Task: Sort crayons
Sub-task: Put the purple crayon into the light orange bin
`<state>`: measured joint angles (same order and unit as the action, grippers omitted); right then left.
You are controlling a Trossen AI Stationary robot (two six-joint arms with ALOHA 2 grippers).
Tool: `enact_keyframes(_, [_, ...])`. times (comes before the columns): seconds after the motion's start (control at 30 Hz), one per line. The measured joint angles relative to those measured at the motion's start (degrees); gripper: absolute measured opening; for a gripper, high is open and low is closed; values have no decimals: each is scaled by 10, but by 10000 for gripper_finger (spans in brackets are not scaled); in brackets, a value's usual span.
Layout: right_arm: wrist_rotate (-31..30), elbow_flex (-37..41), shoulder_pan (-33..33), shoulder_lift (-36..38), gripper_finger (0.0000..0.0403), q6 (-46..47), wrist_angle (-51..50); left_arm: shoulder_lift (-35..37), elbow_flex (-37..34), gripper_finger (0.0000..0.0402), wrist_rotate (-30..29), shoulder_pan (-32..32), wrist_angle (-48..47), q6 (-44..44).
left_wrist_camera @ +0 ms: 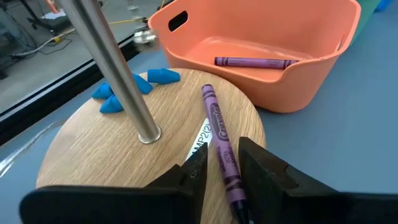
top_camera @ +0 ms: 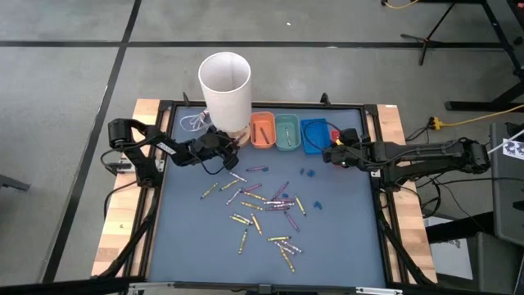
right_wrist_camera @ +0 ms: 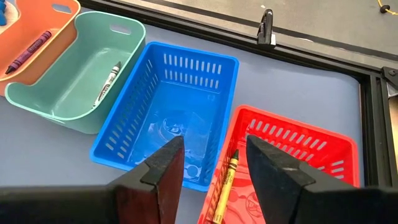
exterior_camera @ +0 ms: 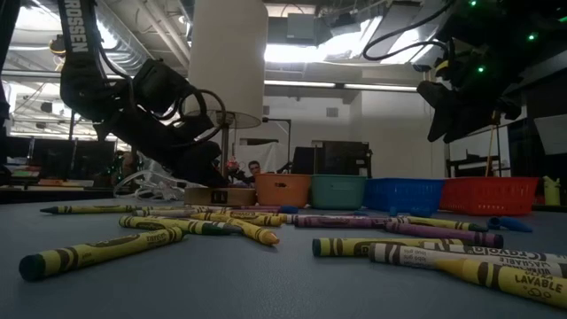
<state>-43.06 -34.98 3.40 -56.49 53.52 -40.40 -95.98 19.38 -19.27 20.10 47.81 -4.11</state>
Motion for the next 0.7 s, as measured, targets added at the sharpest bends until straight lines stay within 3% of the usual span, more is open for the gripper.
enact_keyframes(0.2, [0, 0, 0, 0, 172, 0, 0, 1, 1, 75, -1, 0, -21, -31])
enact_keyframes(0.53, [0, 0, 0, 0, 172, 0, 0, 1, 1, 10, -1, 0, -20, -32])
enact_keyframes(0.7, [0, 0, 0, 0, 172, 0, 0, -1, -1, 8, -1, 0, 14, -32])
